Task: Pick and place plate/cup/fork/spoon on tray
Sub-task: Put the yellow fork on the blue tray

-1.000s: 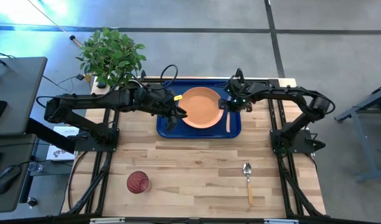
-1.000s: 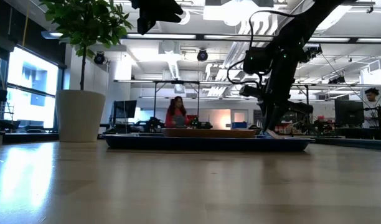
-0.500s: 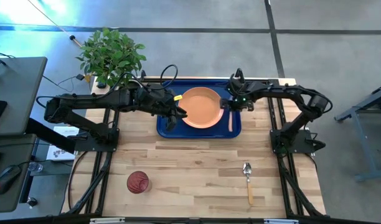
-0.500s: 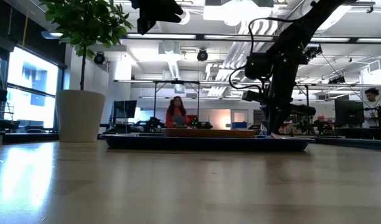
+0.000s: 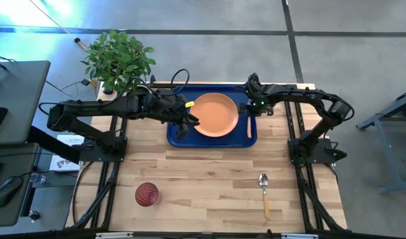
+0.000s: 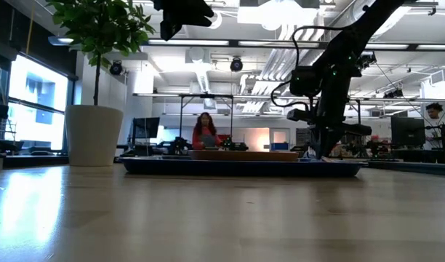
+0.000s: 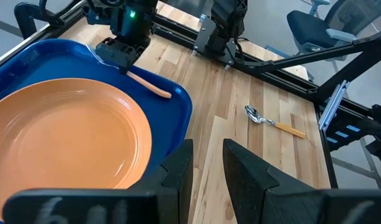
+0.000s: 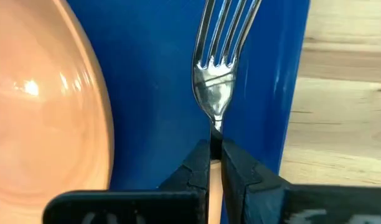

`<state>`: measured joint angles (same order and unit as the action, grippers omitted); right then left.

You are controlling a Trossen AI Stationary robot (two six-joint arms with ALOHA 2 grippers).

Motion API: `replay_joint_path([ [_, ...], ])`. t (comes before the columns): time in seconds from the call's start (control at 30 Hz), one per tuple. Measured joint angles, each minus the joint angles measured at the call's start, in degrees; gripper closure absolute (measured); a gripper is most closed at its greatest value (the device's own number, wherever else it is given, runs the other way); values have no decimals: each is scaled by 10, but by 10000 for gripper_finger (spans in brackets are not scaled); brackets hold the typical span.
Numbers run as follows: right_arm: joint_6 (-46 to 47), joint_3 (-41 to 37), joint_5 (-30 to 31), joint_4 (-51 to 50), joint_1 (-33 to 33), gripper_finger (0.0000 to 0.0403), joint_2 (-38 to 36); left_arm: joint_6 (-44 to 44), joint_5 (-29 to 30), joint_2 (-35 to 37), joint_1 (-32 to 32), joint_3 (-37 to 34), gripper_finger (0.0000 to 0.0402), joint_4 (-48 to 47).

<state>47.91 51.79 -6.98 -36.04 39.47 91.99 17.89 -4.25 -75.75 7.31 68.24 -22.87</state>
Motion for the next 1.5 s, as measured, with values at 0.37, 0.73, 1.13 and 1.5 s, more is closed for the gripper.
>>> replay_joint_path([
  [0.37, 1, 0, 9, -1, -5, 402, 21, 0, 5, 0, 0, 0, 323, 0],
  [0.73, 1, 0, 7, 3, -5, 402, 21, 0, 5, 0, 0, 0, 323, 0],
  [1.13, 18, 0, 0, 2, -5, 401, 21, 0, 6, 0, 0, 0, 323, 0],
  [1.5, 30, 0, 1, -9, -6, 402, 21, 0, 6, 0, 0, 0, 323, 0],
])
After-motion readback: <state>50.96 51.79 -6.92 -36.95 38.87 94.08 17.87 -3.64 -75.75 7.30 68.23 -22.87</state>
